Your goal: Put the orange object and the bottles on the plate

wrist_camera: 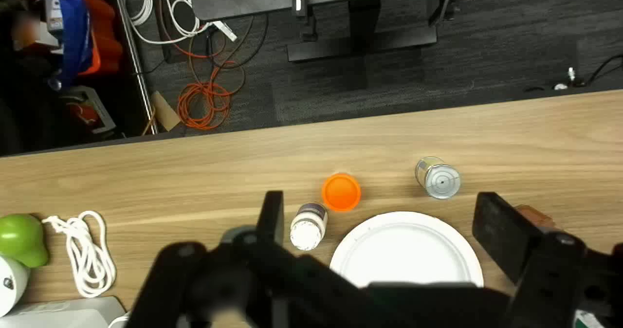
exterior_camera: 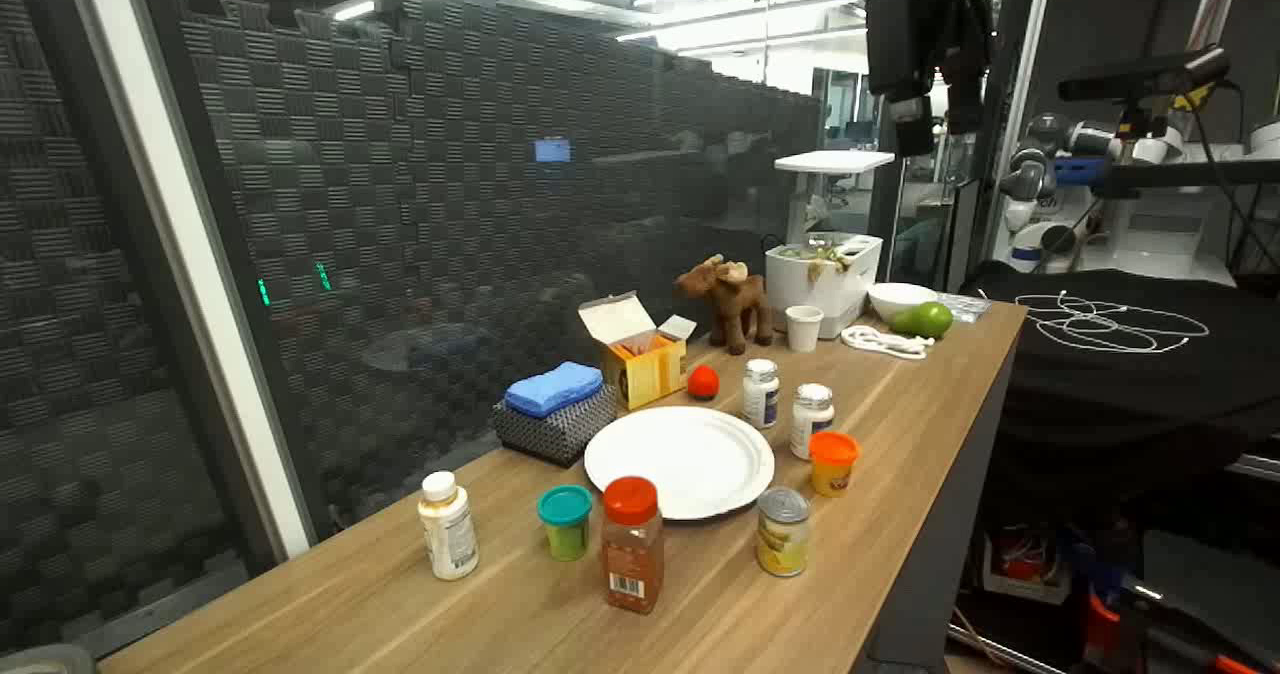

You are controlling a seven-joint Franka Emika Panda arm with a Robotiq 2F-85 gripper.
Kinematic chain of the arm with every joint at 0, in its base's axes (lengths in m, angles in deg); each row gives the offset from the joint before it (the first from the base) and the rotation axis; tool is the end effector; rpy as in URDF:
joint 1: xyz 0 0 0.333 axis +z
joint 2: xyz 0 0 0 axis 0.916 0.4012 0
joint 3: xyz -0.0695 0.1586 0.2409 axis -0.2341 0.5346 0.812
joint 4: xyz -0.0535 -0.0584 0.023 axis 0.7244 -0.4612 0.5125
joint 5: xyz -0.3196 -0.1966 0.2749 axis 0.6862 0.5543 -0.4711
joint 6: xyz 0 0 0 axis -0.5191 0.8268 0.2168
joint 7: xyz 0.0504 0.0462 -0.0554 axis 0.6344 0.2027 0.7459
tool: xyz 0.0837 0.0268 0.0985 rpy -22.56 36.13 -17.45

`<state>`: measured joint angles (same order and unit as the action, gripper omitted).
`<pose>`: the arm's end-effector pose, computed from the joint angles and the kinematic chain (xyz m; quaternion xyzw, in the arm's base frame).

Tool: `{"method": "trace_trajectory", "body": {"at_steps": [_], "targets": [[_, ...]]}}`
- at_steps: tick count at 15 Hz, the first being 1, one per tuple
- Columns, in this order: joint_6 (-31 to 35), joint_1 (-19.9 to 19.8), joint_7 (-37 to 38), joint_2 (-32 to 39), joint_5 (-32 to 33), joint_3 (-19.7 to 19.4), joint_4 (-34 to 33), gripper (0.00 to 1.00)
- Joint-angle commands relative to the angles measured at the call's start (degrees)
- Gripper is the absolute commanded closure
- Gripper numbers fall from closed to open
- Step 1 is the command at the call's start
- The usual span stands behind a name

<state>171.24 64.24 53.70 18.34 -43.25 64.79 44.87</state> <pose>0.5171 -0.0021 0.4712 0.9926 -0.0438 -0.0881 0.0713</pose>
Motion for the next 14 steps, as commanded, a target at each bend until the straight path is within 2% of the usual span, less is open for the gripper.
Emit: {"method": "trace_trajectory", "body": {"at_steps": [1,12,14], "targets": [[-0.2,0.7,0.2,0.0,0.1,-0.6,-0.4,0.0],[-0.2,0.7,0.2,-0.3,0.1,-0.6,-0.6,0.0],[-0.4,1.0,1.4,2.2,0.2,0.1,-3.5,0.0]]}}
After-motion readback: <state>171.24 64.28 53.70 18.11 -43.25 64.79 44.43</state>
